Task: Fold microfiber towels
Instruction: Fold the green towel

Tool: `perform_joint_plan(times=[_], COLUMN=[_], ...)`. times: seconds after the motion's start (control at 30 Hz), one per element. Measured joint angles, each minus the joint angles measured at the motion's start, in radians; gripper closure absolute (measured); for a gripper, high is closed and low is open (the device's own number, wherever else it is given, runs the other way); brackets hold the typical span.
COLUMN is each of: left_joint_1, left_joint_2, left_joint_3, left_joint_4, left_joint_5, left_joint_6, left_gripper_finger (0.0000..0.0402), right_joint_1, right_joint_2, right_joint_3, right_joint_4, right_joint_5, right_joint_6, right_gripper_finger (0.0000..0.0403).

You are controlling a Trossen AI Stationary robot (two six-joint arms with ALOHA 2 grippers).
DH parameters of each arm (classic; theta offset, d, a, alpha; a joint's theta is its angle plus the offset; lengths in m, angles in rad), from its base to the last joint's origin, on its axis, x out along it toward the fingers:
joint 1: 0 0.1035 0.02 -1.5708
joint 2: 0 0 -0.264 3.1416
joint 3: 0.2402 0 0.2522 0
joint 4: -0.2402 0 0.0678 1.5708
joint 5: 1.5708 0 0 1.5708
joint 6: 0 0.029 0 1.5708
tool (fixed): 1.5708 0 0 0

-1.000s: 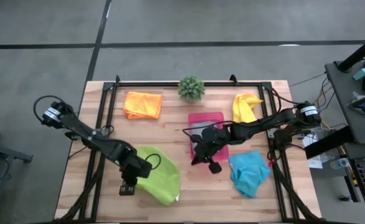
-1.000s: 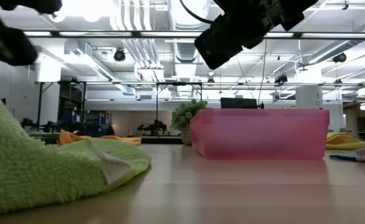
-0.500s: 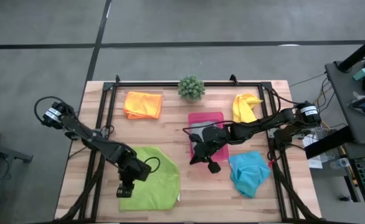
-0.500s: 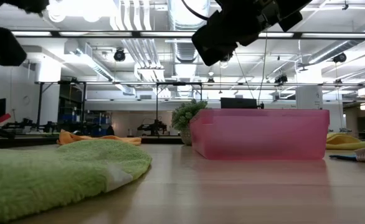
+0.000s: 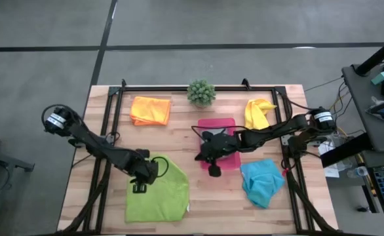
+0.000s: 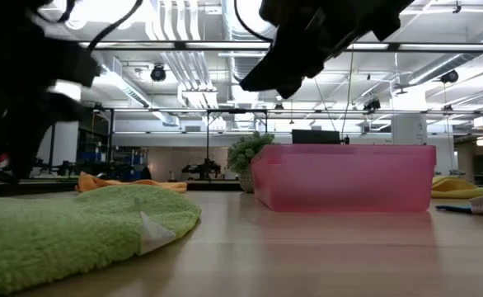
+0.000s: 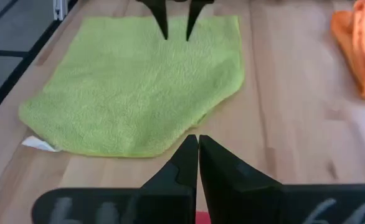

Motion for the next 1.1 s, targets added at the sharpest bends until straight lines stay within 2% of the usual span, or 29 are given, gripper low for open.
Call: perform_joint_plan(times=[0.1, 0.23, 0.77, 0.9, 1.1], left_joint_1=[0.000, 0.000, 0.000, 0.000, -0.001], left_joint_2=[0.000, 0.000, -0.004, -0.004, -0.003], left_joint_3=[-0.069, -0.120, -0.204, -0.207, -0.208], left_joint_4=[0.084, 0.092, 0.072, 0.071, 0.072], left_joint_5=[-0.007, -0.008, -0.026, -0.030, -0.052], left_joint_6=[-0.048, -0.122, -0.196, -0.206, -0.206], left_gripper_finger=[0.0275, 0.0286, 0.0289, 0.0289, 0.0288], right_joint_1=[0.000, 0.000, -0.050, -0.060, -0.066], right_joint_2=[0.049, 0.152, 0.531, 0.598, 0.663], right_joint_3=[0.026, 0.110, 0.587, 0.680, 0.779], right_joint_4=[0.024, 0.011, -0.207, -0.277, -0.362], right_joint_5=[0.000, 0.000, 0.000, 0.001, 0.000], right_joint_6=[0.015, 0.015, 0.019, 0.002, 0.008], right_gripper_finger=[0.0394, 0.0394, 0.0390, 0.0366, 0.0308])
